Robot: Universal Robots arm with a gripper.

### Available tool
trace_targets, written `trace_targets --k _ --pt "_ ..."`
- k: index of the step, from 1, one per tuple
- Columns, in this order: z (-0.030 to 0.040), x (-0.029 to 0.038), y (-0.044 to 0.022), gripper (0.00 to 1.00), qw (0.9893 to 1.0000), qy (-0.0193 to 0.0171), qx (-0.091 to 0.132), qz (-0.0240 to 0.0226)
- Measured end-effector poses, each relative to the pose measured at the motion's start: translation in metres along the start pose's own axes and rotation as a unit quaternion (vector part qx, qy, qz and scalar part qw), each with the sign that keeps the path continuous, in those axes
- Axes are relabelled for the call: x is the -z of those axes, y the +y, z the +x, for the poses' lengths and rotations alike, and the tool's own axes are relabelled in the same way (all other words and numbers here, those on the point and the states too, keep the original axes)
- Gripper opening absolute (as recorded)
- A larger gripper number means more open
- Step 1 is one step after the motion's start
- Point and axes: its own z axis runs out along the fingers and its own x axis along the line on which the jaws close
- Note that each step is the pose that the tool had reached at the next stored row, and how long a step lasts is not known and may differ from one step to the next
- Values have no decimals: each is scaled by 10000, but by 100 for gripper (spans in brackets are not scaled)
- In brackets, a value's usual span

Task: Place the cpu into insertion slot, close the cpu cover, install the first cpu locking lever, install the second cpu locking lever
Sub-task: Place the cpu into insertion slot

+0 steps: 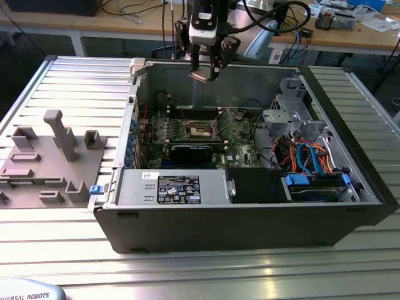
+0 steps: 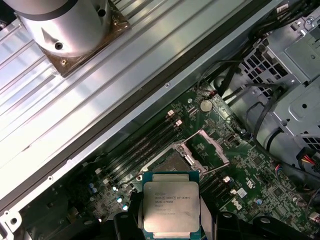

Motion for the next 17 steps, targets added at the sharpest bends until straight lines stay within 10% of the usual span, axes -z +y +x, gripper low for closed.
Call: trace_targets --k 17 --pt "0 0 0 54 10000 -6 -74 -2"
